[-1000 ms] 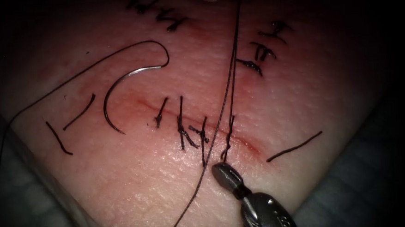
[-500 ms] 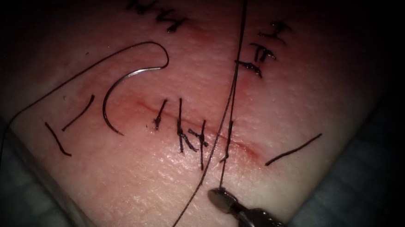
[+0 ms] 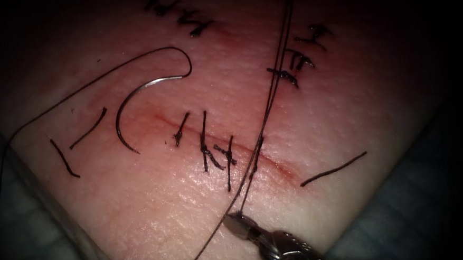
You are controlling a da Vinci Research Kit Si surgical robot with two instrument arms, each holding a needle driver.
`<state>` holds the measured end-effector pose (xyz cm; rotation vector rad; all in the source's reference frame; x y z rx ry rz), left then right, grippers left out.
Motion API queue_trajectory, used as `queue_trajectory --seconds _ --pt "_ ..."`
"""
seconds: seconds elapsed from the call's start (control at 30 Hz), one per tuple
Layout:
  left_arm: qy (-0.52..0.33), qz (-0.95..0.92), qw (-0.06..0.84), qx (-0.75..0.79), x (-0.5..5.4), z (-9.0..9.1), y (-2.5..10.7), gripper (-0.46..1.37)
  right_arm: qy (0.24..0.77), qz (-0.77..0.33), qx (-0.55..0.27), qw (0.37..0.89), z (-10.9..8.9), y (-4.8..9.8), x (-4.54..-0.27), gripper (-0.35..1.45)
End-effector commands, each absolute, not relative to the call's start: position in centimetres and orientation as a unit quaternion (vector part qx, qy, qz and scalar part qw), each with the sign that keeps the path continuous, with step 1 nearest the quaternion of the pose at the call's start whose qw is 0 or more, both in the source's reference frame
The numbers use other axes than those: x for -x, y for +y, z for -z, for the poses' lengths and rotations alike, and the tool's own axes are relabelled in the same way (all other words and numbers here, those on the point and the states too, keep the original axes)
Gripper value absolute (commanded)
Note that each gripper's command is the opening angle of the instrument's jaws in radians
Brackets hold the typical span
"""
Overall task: Wound Closure
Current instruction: Pull down on right needle driver and up on left jaws and tighten knot
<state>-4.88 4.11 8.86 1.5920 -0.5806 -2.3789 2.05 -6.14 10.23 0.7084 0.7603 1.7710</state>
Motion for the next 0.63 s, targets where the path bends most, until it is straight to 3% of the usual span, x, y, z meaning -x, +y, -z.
queue_trajectory --seconds 0.03,0.63 --pt "-0.193 0.811 0.111 -0.541 4.87 -8.88 4.08 -0.35 0.319 -0.739 -0.292 0.516 -10.22 -6.13 -2.02 -0.35" --pt "-0.186 0.808 0.110 -0.548 4.80 -8.91 4.05 -0.35 0.329 -0.738 -0.292 0.512 -10.18 -6.15 -2.02 -0.35"
